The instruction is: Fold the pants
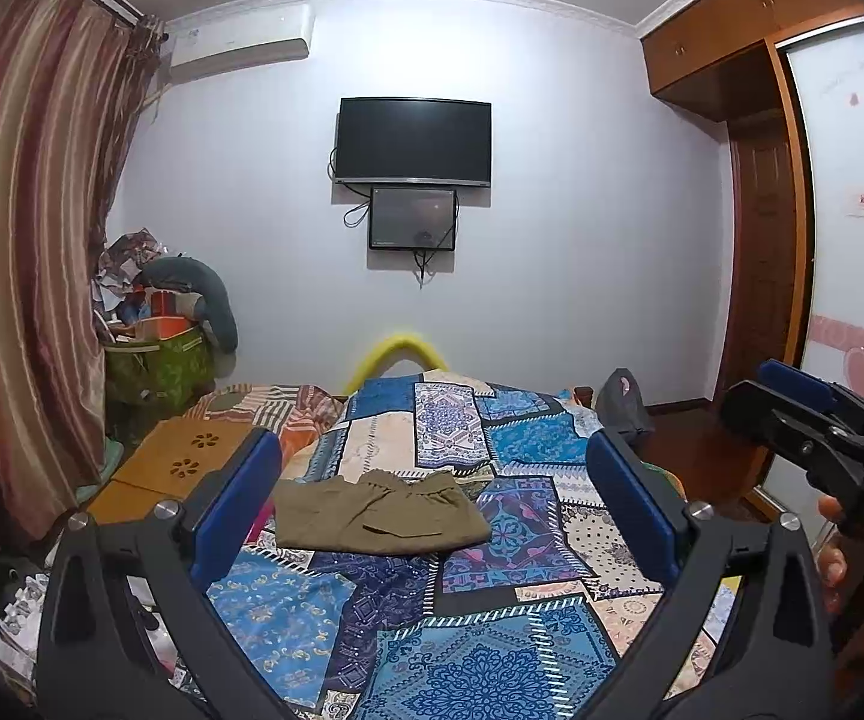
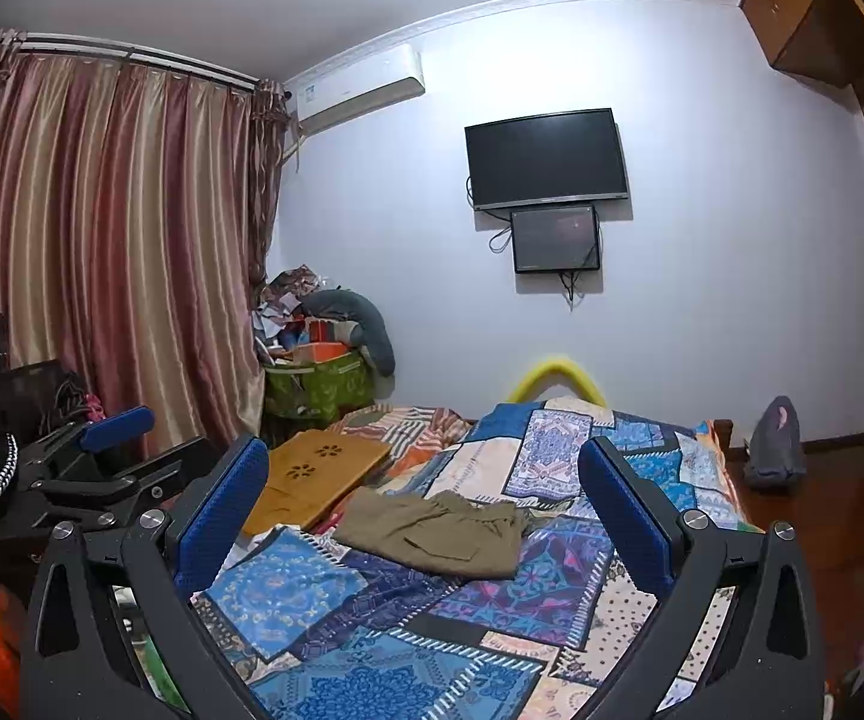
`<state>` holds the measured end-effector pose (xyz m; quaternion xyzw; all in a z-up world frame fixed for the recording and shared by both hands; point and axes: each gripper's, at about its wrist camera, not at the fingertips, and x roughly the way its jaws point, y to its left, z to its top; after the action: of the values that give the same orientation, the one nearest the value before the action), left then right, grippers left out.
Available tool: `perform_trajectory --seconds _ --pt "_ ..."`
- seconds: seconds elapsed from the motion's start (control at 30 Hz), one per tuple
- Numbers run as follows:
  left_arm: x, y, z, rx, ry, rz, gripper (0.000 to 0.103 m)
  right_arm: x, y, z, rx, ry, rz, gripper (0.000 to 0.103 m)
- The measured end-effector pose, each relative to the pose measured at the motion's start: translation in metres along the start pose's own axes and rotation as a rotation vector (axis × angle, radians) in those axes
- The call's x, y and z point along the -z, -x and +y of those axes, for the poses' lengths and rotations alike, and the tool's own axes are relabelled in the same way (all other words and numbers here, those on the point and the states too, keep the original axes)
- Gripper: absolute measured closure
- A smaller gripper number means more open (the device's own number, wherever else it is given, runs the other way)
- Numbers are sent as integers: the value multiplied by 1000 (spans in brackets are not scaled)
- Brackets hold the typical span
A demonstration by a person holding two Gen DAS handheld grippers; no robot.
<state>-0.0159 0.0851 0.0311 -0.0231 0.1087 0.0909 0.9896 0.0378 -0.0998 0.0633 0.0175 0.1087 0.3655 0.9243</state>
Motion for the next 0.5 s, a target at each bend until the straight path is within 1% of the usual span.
perform_trajectory --seconds 0.5 --pt "-1 1 0 7 4 8 0 0 1 5 3 1 -5 0"
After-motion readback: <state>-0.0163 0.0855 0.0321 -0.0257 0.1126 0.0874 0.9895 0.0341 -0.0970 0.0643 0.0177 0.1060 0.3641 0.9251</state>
